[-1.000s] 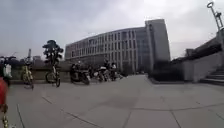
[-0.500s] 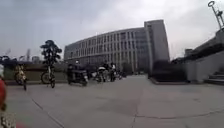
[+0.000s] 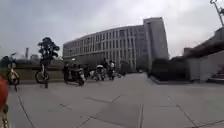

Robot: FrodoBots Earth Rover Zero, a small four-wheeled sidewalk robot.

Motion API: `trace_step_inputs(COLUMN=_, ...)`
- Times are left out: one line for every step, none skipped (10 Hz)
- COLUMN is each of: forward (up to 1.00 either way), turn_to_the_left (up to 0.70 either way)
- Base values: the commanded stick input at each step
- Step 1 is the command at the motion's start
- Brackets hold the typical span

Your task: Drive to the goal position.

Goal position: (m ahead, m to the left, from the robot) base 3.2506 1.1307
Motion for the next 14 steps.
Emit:
trace_step_inputs(forward=0.70, turn_to_the_left=0.00)
trace_step_inputs(forward=0.70, turn_to_the_left=0.00)
trace_step_inputs(forward=0.70, turn_to_the_left=0.00)
trace_step_inputs(forward=0.70, turn_to_the_left=0.00)
trace_step_inputs(forward=0.70, turn_to_the_left=0.00)
trace_step_inputs(forward=0.70, turn_to_the_left=0.00)
trace_step_inputs(forward=0.70, turn_to_the_left=0.00)
trace_step_inputs(forward=0.70, turn_to_the_left=0.00)
trace_step_inputs(forward=0.70, turn_to_the_left=0.00)
trace_step_inputs(forward=0.70, turn_to_the_left=0.00)
trace_step_inputs(forward=0.70, turn_to_the_left=0.00)
trace_step_inputs(forward=0.70, turn_to_the_left=0.00)
trace_step_inputs(forward=0.70, turn_to_the_left=0.00)
trace_step_inputs(forward=0.70, turn_to_the_left=0.00)
